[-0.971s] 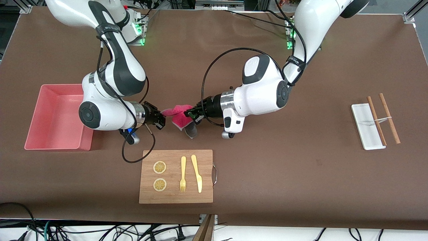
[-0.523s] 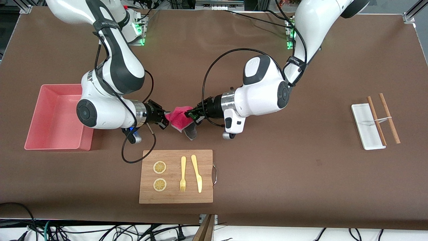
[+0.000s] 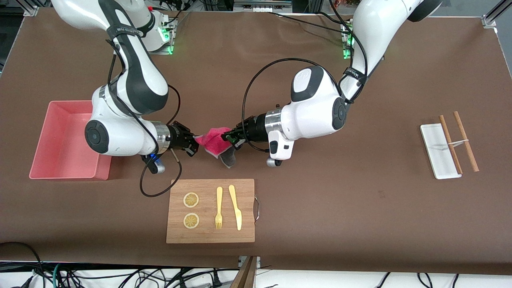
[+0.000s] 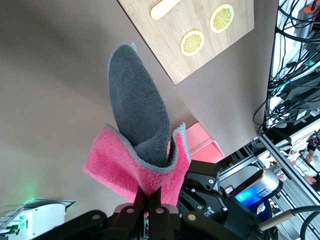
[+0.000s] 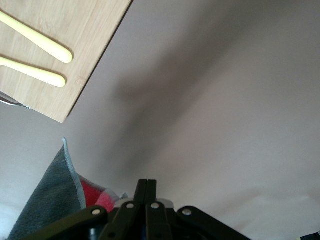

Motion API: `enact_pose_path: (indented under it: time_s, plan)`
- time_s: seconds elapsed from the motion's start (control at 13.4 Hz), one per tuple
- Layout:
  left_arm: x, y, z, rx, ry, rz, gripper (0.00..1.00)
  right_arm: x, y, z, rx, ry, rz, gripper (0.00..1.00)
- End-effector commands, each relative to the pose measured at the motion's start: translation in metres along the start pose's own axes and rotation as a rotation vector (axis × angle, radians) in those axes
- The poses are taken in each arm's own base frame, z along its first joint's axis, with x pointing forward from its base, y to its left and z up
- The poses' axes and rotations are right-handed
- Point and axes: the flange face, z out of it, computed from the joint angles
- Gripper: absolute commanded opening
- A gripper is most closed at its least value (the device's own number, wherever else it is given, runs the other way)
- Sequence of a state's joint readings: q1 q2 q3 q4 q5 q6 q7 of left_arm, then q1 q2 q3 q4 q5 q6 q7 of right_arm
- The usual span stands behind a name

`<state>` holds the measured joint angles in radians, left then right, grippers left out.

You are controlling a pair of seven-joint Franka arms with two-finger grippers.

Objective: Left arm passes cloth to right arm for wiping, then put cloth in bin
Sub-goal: 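Open the left gripper and withdraw it while the right gripper holds cloth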

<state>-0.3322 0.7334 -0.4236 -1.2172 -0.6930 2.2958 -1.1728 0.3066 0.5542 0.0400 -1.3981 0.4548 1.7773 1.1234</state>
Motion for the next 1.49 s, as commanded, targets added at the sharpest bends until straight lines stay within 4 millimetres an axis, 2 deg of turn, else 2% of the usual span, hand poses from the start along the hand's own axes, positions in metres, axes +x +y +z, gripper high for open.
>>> enact_pose_path:
  time_s: [0.0,0.07,0.15,0.22,0.45,0.67,0.75,0.9,0.97,1.12,1.19,1.42]
  plan:
    - [0.001,0.005,-0.002,-0.017,-0.018,-0.002,1.00,-0.004,0.004,-0.014,0.006,-0.008,-0.025,0.00]
    - [-0.002,0.007,-0.005,-0.022,-0.018,-0.001,1.00,0.001,0.006,-0.016,0.009,-0.010,-0.026,0.00]
    - [0.004,0.010,-0.014,-0.031,-0.012,-0.008,1.00,0.003,0.007,-0.018,0.012,-0.011,-0.023,0.00]
    - [0.017,0.015,-0.033,-0.049,0.003,-0.015,1.00,0.002,0.007,-0.018,0.012,-0.010,-0.025,0.00]
    - [0.030,0.021,-0.078,-0.036,0.018,-0.014,1.00,-0.001,0.006,-0.016,0.010,-0.011,-0.023,0.00]
    - [0.037,0.020,-0.142,0.050,0.098,0.040,1.00,-0.010,0.003,-0.003,-0.022,0.008,-0.039,0.00]
    - [0.045,0.016,-0.169,0.082,0.119,0.039,1.00,-0.017,0.000,0.008,-0.040,0.008,-0.050,0.00]
    - [0.044,0.008,-0.217,0.155,0.177,0.070,1.00,-0.034,-0.008,0.036,-0.079,0.027,-0.083,0.00]
    - [0.039,0.002,-0.237,0.205,0.200,0.108,1.00,-0.042,-0.013,0.055,-0.106,0.049,-0.104,0.00]
    - [0.029,-0.018,-0.280,0.310,0.220,0.186,1.00,-0.051,-0.021,0.077,-0.099,0.072,-0.125,0.00]
    - [0.025,-0.031,-0.305,0.352,0.229,0.235,1.00,-0.063,-0.027,0.090,-0.090,0.078,-0.142,0.00]
    - [0.033,-0.076,-0.374,0.447,0.211,0.341,1.00,-0.099,-0.041,0.113,-0.040,0.097,-0.148,0.00]
